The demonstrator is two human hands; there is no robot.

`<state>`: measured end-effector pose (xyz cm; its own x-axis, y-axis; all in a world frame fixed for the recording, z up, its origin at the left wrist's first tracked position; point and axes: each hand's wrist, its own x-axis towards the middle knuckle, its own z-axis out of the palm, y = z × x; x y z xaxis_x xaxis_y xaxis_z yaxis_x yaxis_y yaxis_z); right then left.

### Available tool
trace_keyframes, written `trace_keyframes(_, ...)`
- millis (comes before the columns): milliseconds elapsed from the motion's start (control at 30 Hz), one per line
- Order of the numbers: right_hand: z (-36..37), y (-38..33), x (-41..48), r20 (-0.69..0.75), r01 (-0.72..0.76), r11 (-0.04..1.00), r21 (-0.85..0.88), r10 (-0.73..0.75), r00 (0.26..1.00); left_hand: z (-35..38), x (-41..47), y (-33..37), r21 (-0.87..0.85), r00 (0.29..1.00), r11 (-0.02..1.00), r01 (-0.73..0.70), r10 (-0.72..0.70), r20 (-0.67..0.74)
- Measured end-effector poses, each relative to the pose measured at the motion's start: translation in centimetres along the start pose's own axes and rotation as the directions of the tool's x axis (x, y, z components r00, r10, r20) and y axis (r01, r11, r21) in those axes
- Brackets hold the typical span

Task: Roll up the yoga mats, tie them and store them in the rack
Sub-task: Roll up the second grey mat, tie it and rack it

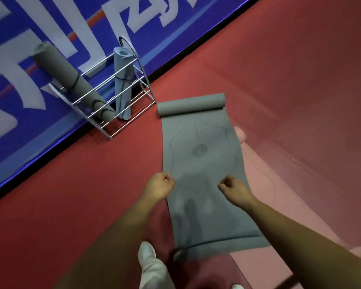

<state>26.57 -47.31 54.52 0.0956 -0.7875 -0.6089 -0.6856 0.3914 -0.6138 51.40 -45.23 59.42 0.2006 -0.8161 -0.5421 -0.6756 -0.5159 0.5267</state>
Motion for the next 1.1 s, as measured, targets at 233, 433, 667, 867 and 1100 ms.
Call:
trace_keyframes(233,5.9,10.1,3.5,0.086,-0.006,0.997,-0.074,0.013,0.996,9.3,-0.2,-7.1,0.050,0.997,0.997,0.058,-0.060,0.040)
trace_keyframes(433,15.9,21.2,10.4,0.117,-0.004,0.993,-0.118,0.018,0.993,21.3,6.5,-17.6,0.190,0.993,0.979,0.070,-0.087,0.082)
trace_keyframes(667,28.8,39.3,16.8,0.226,-0.028,0.936,-0.352,0.114,0.967,38.8,12.1,-32.1,0.267,0.950,0.961,0.072,-0.147,0.275)
trace_keyframes(867,34.0,47.9,18.1,0.208,0.114,0.679,-0.725,0.058,0.976,47.6,13.1,-39.3,0.510,0.836,0.857,-0.072,-0.227,0.499)
trace_keyframes(1100,31.9,47.0,11.5,0.172,0.293,0.895,-0.337,-0.248,0.953,46.6,8.6,-38.4,0.401,0.941,0.887,-0.230,0.097,0.325)
